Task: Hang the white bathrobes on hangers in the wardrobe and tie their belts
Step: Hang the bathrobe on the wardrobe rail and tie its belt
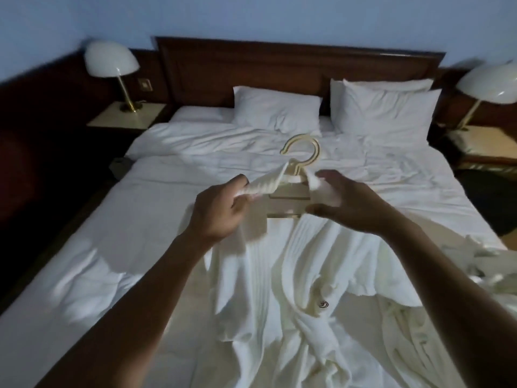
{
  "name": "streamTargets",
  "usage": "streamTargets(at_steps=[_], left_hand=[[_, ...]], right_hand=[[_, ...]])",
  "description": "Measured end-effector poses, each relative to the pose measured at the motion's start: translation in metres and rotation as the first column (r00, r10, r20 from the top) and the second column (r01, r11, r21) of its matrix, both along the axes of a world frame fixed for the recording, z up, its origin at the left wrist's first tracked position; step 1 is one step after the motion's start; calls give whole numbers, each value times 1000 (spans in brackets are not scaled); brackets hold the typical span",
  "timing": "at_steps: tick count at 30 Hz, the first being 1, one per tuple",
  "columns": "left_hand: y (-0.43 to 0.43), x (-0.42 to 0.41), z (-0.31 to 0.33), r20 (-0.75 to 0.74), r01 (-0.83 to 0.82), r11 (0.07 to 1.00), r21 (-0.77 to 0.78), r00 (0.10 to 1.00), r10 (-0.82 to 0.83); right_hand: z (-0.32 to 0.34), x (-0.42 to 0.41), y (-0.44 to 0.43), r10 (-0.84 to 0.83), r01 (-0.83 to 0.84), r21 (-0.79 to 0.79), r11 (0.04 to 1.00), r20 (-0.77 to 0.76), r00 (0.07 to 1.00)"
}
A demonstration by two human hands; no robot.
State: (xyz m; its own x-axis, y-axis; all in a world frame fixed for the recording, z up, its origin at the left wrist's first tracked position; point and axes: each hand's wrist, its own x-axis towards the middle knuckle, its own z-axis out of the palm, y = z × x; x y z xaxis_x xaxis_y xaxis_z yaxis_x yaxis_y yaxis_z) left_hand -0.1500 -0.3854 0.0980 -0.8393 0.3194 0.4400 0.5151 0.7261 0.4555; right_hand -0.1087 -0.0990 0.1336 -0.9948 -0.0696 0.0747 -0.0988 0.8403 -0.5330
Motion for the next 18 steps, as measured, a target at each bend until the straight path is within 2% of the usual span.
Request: streamTargets(at_steps=[1, 4, 7, 9, 13, 15, 18], left_hand=[[-4, 4, 20, -17, -14, 1000, -8, 1000, 14], [-12, 9, 82, -114, -29, 999, 29, 993, 33], [-18, 16, 145, -275, -38, 992, 120, 959, 70], [-18, 20, 171, -342, -81, 983, 163, 930, 133], [-30, 62, 206, -485, -282, 914, 291, 780, 395], [-35, 95, 210, -454, -251, 873, 417, 775, 439], [-54, 125, 183, -254, -240, 808, 539, 868, 427]], right_hand=[[7, 8, -1, -2, 2, 66, 998, -6, 1000], [55, 24, -15, 14, -3, 65, 998, -175, 984], [121, 33, -31, -20, 64, 93, 994, -412, 911], [155, 35, -39, -32, 84, 82, 993, -501, 865], [215, 56, -69, 33, 67, 140, 988, -611, 791], [242, 68, -90, 38, 77, 144, 987, -658, 752], [280, 86, -128, 0, 106, 96, 990, -741, 671]])
